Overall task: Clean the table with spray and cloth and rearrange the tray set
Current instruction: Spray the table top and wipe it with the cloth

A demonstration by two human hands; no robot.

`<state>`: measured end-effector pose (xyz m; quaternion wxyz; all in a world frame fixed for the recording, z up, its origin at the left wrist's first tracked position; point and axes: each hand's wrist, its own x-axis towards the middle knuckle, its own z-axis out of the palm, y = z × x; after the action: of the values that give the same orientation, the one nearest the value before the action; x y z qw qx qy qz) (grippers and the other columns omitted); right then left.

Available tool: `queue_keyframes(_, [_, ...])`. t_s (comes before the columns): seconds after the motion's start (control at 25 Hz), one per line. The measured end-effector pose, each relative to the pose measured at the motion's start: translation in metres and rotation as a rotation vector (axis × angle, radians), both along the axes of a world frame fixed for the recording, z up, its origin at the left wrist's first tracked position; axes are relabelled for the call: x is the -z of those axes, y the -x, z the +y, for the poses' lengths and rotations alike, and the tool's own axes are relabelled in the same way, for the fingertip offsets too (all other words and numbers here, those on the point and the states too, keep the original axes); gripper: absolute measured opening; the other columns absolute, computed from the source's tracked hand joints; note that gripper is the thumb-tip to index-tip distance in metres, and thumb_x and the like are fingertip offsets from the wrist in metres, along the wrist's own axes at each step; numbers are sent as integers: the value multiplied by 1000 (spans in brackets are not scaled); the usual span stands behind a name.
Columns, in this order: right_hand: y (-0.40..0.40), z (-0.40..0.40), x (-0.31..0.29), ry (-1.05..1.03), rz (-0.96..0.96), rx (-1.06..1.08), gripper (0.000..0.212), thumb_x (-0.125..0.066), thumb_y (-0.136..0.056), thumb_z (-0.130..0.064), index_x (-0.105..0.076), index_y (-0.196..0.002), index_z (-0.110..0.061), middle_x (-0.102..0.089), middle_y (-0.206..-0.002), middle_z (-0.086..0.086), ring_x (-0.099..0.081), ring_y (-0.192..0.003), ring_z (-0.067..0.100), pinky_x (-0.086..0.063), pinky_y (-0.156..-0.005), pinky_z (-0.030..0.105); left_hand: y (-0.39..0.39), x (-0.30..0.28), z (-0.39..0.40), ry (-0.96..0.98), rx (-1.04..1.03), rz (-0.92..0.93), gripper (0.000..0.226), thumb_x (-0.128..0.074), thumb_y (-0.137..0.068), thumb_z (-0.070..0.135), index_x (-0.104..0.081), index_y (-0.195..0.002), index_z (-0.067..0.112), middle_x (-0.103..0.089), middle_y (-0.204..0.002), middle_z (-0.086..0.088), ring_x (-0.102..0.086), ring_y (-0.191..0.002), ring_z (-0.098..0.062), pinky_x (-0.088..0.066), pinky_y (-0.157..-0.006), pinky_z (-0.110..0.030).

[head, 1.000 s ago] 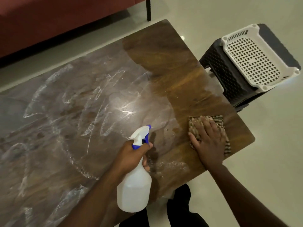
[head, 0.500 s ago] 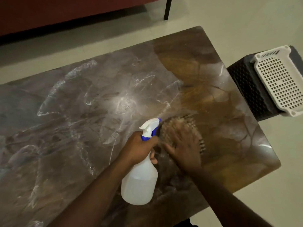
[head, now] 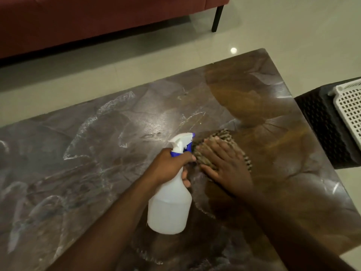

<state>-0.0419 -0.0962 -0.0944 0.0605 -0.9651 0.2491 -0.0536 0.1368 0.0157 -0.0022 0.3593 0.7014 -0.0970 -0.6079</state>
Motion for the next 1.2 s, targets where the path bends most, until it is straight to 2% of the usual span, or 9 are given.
queue_keyframes(0.08, [9, -42, 3, 69, -30, 114, 47, -41, -91, -51, -49, -134, -32, -44, -145, -3, -39, -134, 22, -26, -106, 45, -9, -3, -10, -20, -36, 23, 26, -63, -90, 22, -70, -104, 2, -56, -48, -8, -60, -44, -24, -55, -56, -31])
queue_keyframes(0.2, [-71, -87, 2, -20, -99, 563, 50, -42, -88, -52, -51, -131, -28, -49, -141, 2, -40, -133, 25, -29, -104, 53, -25, 6, -35, -19, -102, 0, 24, -63, -89, 18, -72, -102, -1, -53, -46, -8, -58, -42, -25, -52, -52, -30])
queue_keyframes(0.4, [-40, -95, 7, 24, -68, -25, 48, -41, -91, -53, -51, -133, -34, -44, -145, -5, -36, -136, 19, -32, -105, 53, -43, 8, -66, -6, -201, -19, 24, -60, -89, 18, -73, -93, -2, -52, -48, -11, -56, -44, -27, -51, -60, -35])
queue_keyframes(0.56, [-118, -125, -3, -118, -45, 419, 57, -34, -88, -57, -45, -137, -30, -41, -147, 1, -33, -137, 25, -21, -108, 54, -59, 8, -84, 10, -224, -33, 25, -60, -88, 17, -71, -97, -4, -50, -48, -10, -54, -44, -27, -52, -56, -32])
queue_keyframes(0.72, [-127, -132, 3, -78, -13, -197, 57, -30, -89, -59, -44, -137, -33, -42, -146, -1, -35, -136, 23, -25, -108, 55, -70, 10, -84, 5, -249, -23, 29, -58, -89, 19, -70, -99, -5, -49, -50, -11, -54, -46, -27, -51, -57, -32])
queue_keyframes(0.88, [-183, -185, -5, -81, -16, 224, 55, -35, -89, -58, -40, -139, -34, -37, -148, -5, -28, -138, 21, -16, -110, 50, -89, 17, -77, 32, -251, -5, 28, -58, -88, 15, -67, -102, -8, -48, -50, -10, -54, -45, -27, -49, -51, -30])
queue_keyframes(0.96, [-217, -144, -3, -110, -40, 129, 52, -42, -89, -54, -45, -136, -33, -42, -144, -4, -32, -135, 22, -19, -108, 47, -91, 23, -74, 65, -285, 2, 26, -57, -87, 12, -67, -101, -9, -45, -49, -11, -51, -44, -26, -48, -49, -30])
queue_keyframes(1.08, [-171, -112, 8, -50, -62, -230, 48, -43, -90, -51, -49, -134, -31, -46, -143, -1, -37, -134, 21, -21, -108, 45, -97, 19, -61, 61, -274, -17, 27, -57, -88, 13, -68, -99, -9, -46, -49, -11, -52, -43, -26, -48, -49, -29])
queue_keyframes(1.2, [-176, -159, -4, -117, -19, 86, 52, -36, -93, -54, -41, -139, -32, -36, -149, 0, -27, -139, 22, -15, -110, 50, -109, 9, -38, 38, -264, -18, 19, -56, -88, 12, -67, -90, -3, -48, -49, -11, -53, -44, -26, -49, -50, -28])
